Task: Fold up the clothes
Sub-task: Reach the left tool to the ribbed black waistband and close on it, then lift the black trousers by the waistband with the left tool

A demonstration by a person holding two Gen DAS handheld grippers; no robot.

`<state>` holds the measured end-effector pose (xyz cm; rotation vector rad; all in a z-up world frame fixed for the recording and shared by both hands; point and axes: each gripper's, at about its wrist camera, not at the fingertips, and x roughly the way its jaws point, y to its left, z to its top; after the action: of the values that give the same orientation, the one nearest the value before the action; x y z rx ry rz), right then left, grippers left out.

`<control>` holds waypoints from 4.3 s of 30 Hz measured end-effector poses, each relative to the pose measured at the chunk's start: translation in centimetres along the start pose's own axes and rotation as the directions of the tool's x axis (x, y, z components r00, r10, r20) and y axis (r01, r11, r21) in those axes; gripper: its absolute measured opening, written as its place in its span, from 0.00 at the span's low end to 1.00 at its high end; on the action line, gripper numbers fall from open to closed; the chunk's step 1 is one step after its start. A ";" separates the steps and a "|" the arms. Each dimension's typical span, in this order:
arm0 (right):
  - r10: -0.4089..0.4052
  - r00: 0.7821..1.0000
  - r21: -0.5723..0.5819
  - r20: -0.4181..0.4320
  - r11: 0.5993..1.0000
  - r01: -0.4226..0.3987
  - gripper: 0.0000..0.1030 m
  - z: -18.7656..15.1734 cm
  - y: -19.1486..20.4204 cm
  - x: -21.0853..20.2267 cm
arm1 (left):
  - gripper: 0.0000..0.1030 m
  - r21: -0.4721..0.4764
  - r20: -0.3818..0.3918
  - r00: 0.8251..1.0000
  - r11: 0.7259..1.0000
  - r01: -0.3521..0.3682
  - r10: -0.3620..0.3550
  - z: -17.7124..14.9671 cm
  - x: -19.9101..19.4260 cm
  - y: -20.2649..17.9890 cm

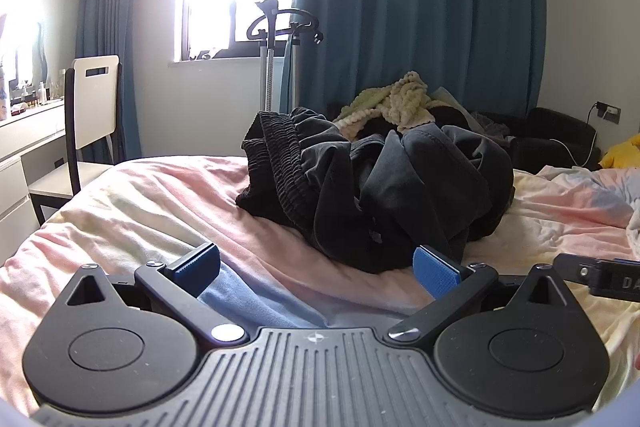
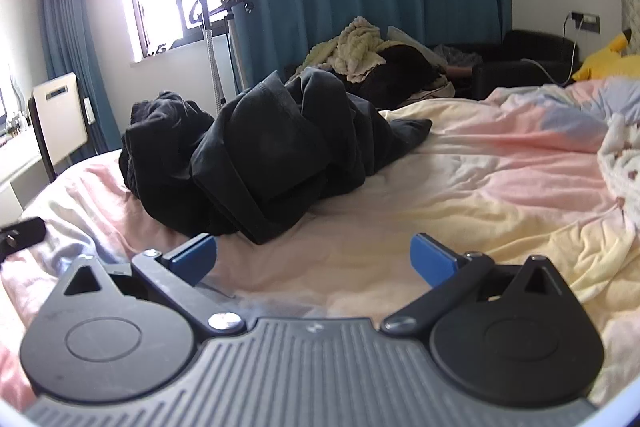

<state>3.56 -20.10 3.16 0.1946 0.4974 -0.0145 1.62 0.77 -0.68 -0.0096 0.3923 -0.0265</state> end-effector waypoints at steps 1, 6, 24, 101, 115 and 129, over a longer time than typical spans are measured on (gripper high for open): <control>0.006 1.000 0.005 0.006 1.000 -0.006 1.00 0.1 0.0 -0.2 | 1.00 0.011 -0.007 1.000 1.000 -0.006 0.006 0.3 0.3 0.0; 0.017 1.000 0.004 0.024 1.000 -0.017 1.00 0.3 0.2 -0.7 | 1.00 0.110 -0.010 0.999 0.993 -0.038 0.039 3.3 3.4 -0.4; 0.065 0.993 0.063 -0.100 0.996 -0.059 1.00 -0.7 -0.1 2.9 | 0.97 -0.094 -0.096 0.991 0.992 0.082 -0.091 3.5 21.8 3.0; 0.081 0.962 0.272 -0.261 0.962 -0.007 1.00 -1.5 -1.8 8.8 | 0.42 -0.295 -0.287 0.952 0.955 0.020 -0.109 9.3 26.3 17.7; 0.071 0.987 0.192 -0.143 0.980 -0.043 1.00 -0.6 -1.0 3.5 | 0.17 -0.144 -0.149 0.901 0.910 0.389 -0.408 10.6 7.2 9.4; 0.067 0.991 0.160 -0.117 0.986 -0.047 1.00 -0.7 -1.3 1.0 | 0.11 -0.321 -0.325 0.803 0.857 0.404 -0.500 2.0 8.0 5.0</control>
<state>4.02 -21.22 1.84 0.3657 0.6128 0.0144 9.86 5.54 -1.91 -0.3440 0.7973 -0.4697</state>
